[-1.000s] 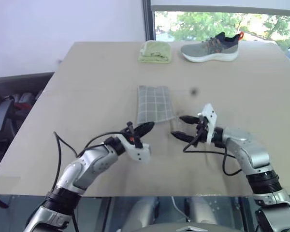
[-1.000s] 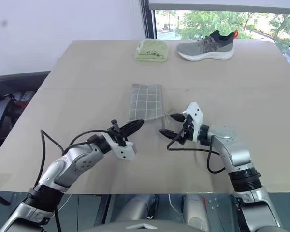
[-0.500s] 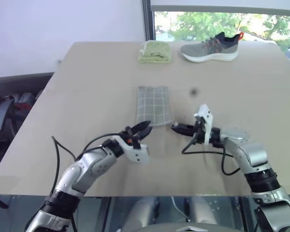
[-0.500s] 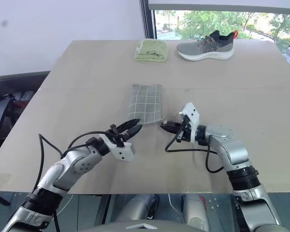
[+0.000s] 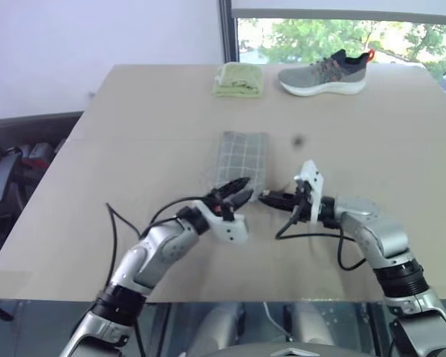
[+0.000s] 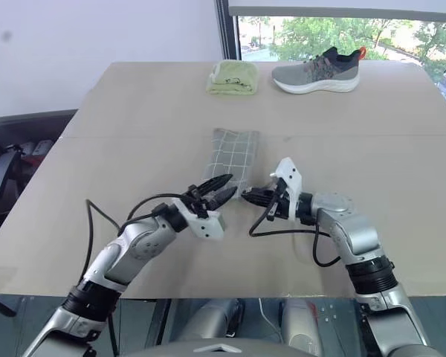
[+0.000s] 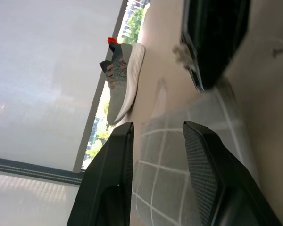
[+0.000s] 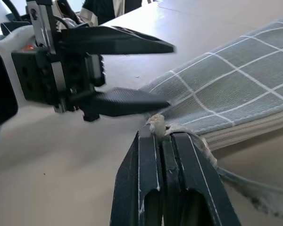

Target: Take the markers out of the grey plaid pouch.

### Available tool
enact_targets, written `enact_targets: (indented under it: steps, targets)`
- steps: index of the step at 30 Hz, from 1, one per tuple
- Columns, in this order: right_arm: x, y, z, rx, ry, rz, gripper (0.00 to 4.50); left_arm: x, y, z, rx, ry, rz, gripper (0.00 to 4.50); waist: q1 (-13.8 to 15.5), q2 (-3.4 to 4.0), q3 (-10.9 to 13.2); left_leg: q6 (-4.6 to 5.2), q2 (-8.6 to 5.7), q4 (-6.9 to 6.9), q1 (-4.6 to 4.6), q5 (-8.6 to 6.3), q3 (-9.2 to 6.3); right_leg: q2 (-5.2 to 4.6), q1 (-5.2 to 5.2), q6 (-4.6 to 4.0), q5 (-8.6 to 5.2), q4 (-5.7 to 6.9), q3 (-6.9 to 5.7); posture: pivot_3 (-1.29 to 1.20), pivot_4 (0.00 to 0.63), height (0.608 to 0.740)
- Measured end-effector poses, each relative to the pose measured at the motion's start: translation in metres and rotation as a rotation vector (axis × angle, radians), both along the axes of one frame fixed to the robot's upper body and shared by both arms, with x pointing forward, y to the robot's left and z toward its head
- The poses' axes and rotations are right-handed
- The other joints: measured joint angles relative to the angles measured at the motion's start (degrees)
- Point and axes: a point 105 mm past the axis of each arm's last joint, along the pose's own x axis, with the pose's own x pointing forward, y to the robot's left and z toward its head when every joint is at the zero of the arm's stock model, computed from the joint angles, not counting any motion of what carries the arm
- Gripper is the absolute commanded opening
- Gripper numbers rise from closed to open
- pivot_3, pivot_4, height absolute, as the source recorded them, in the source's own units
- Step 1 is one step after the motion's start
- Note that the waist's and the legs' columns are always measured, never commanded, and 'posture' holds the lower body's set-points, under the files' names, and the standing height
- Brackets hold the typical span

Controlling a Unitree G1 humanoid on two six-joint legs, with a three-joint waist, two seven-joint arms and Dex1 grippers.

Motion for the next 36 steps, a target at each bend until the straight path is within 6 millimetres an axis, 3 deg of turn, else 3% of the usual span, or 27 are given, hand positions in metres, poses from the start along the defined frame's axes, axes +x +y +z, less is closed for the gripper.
enact_targets:
  steps: [8,12,17,25,32,36]
  targets:
    - [0.000,0.002,0.002,0.003,-0.004,-0.001,0.00,0.002,0.003,-0.009,0.012,0.063,0.026,1.67,-0.8,0.00,0.0,-0.01,0.00,0.01,0.00,0.01,-0.01,0.00,0.00,0.00,0.00,0.00,-0.01,0.00,0.150,0.740]
    - [0.003,0.002,0.005,0.010,-0.014,-0.015,0.00,-0.007,0.008,-0.017,0.003,0.128,0.035,1.67,-1.2,0.01,0.0,-0.01,0.01,0.00,0.00,0.01,-0.01,-0.04,-0.01,0.00,0.00,0.01,0.01,0.00,0.150,0.740]
    - [0.009,-0.001,0.020,0.036,-0.055,-0.031,0.00,-0.013,0.021,-0.013,-0.006,0.145,0.076,1.67,-1.1,0.01,0.0,-0.01,0.02,0.01,0.00,0.01,-0.02,-0.02,0.01,0.00,0.00,0.01,-0.02,0.00,0.150,0.740]
    - [0.008,0.006,0.037,0.066,-0.099,-0.004,0.00,-0.009,0.015,-0.009,-0.047,0.145,0.102,1.67,-1.1,0.01,0.0,-0.02,0.01,0.01,0.00,0.01,-0.02,-0.01,0.00,0.00,0.00,0.01,-0.01,0.00,0.150,0.740]
    - [0.005,0.012,0.038,0.083,-0.087,0.006,0.00,-0.005,0.013,-0.008,-0.081,0.157,0.126,1.67,-1.1,0.01,0.0,-0.02,0.01,0.01,0.00,0.01,-0.01,-0.04,0.00,0.00,0.00,0.01,0.00,0.00,0.150,0.740]
    - [0.004,0.017,0.038,0.095,-0.080,0.016,0.00,-0.003,0.009,-0.007,-0.186,0.230,0.148,1.67,-1.1,0.01,0.0,-0.01,0.01,0.02,0.00,0.01,-0.01,-0.04,0.00,0.00,0.00,0.01,-0.01,0.00,0.150,0.740]
